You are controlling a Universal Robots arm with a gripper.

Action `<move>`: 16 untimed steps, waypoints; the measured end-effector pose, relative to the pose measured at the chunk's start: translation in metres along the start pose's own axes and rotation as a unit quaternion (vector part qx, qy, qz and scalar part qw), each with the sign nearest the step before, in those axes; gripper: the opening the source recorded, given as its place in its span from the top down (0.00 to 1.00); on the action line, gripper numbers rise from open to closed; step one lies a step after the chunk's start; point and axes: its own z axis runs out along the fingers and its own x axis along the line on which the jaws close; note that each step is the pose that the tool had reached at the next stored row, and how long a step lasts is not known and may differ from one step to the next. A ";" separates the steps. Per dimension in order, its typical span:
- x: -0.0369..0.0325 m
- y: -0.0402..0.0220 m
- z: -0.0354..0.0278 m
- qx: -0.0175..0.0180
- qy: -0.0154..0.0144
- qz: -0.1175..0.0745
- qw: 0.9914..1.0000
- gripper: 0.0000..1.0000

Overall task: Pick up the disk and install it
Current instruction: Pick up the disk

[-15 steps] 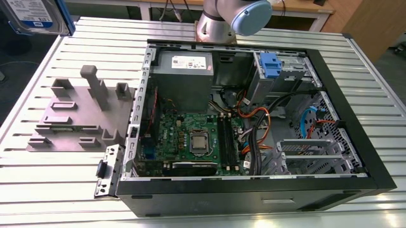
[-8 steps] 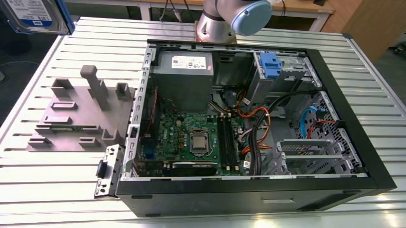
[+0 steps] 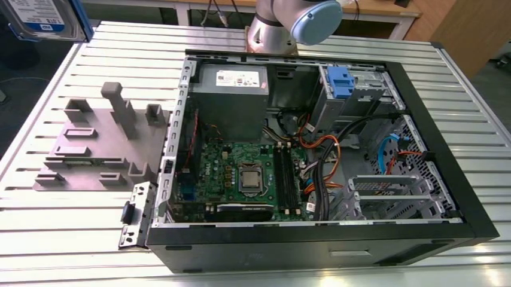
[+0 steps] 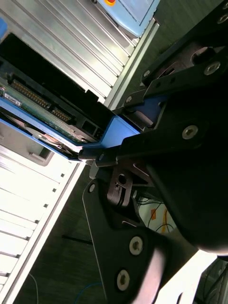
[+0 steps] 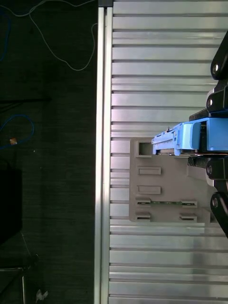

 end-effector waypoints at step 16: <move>0.0017 0.0001 -0.0036 0.000 0.000 0.000 1.000 0.64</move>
